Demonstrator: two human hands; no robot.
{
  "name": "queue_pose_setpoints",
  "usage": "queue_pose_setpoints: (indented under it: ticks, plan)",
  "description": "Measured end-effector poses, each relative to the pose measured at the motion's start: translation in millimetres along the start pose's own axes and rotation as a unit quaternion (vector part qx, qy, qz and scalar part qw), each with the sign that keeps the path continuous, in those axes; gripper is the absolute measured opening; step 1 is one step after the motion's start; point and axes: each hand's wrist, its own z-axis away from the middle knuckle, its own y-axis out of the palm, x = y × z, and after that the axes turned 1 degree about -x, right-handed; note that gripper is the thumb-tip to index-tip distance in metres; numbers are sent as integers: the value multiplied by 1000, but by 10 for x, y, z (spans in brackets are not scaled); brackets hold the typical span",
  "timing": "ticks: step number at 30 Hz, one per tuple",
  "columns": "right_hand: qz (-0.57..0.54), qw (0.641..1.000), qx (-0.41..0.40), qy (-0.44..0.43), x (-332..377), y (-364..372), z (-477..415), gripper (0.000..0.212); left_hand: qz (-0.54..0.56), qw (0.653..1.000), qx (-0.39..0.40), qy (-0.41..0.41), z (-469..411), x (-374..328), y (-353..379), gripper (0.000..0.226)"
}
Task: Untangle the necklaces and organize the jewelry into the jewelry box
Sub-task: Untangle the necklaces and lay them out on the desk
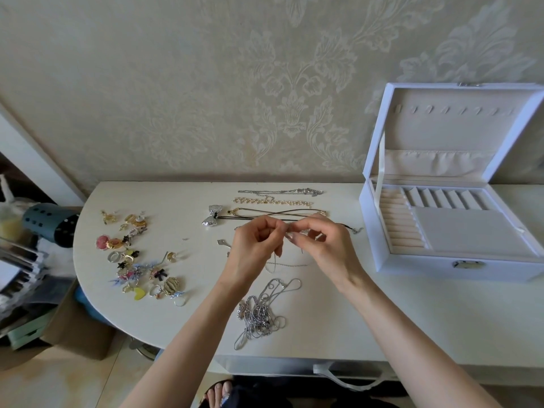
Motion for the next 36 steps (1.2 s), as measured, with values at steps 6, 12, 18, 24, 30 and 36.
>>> queue_pose_setpoints:
  ticks: [6, 12, 18, 24, 30, 36]
  plan:
    - [5, 999, -27, -37, 18, -19, -8, 15, -54, 999, 8, 7, 19, 13, 26, 12]
    - [19, 999, -17, -33, 17, -11, -13, 17, -46, 999, -18, 4, 9, 13, 21, 10]
    - [32, 998, -40, -24, -20, 4, -8, 18, -60, 998, -20, 12, 9, -13, 41, 13]
    - [47, 997, -58, -12, -7, 20, 3, 10, -113, 992, -49, 26, -4, 22, 48, 13]
    - [-33, 999, -24, 4, 31, 18, 22, 16, -153, 986, -65, 14, -16, 34, 72, 11]
    - [-55, 998, 20, 18, -20, 29, 17, 8, -171, 984, -55, -16, -25, 12, 114, 14]
